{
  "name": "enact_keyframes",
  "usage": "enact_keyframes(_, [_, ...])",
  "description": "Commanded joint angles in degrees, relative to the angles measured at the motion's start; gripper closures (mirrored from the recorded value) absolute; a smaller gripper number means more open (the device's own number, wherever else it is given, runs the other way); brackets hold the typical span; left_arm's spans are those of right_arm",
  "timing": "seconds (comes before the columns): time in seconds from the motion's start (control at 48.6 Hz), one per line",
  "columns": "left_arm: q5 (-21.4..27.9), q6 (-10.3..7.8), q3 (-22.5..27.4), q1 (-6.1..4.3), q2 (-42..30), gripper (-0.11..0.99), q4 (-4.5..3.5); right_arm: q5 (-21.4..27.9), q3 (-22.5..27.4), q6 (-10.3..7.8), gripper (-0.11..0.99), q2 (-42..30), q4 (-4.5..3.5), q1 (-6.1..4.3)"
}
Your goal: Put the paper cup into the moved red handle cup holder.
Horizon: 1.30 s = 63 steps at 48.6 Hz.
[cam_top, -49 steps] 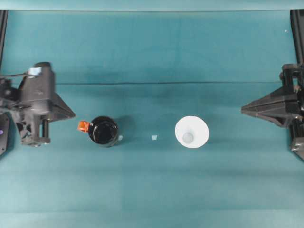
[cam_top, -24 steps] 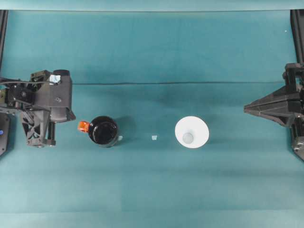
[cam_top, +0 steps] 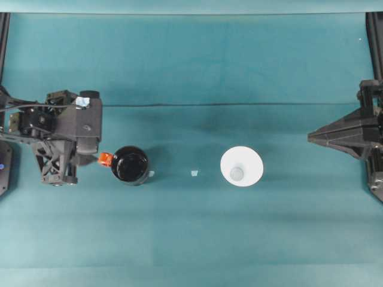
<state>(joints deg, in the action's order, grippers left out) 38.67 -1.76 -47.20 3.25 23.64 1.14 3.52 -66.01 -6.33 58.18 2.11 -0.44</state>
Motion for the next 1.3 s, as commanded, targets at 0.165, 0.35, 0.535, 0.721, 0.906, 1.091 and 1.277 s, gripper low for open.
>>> enact_keyframes(0.165, [-0.4,-0.18,1.1,-0.18,-1.9,-0.09,0.18,0.6,1.4,-1.14,0.98,-0.3,0.18,-0.26])
enact_keyframes(0.35, [-3.0,-0.18,1.0,-0.26,-5.4,-0.09,0.18,0.6,1.4,-1.14,0.98,-0.3,0.18,-0.79])
enact_keyframes(0.535, [-6.6,-0.18,0.8,-0.7,-9.5,-0.09,0.18,0.8,1.3,-1.23,0.98,-0.2,0.18,-0.97])
enact_keyframes(0.721, [-7.0,-0.18,-0.2,-0.97,-13.7,-0.09,0.18,0.8,1.3,-1.23,0.98,-0.2,0.18,-0.97])
enact_keyframes(0.906, [-7.1,-0.35,-0.2,-0.97,-15.3,-0.09,0.18,0.8,1.3,-1.23,0.98,-0.2,0.18,-0.97])
enact_keyframes(1.091, [-7.2,-0.26,-0.1,-0.97,-15.5,-0.09,0.18,0.8,1.2,-1.23,0.98,-0.2,0.18,-1.23])
enact_keyframes(1.277, [-7.6,-0.26,0.1,-0.97,-15.6,-0.09,0.18,0.8,1.1,-1.23,0.98,-0.2,0.18,-1.32])
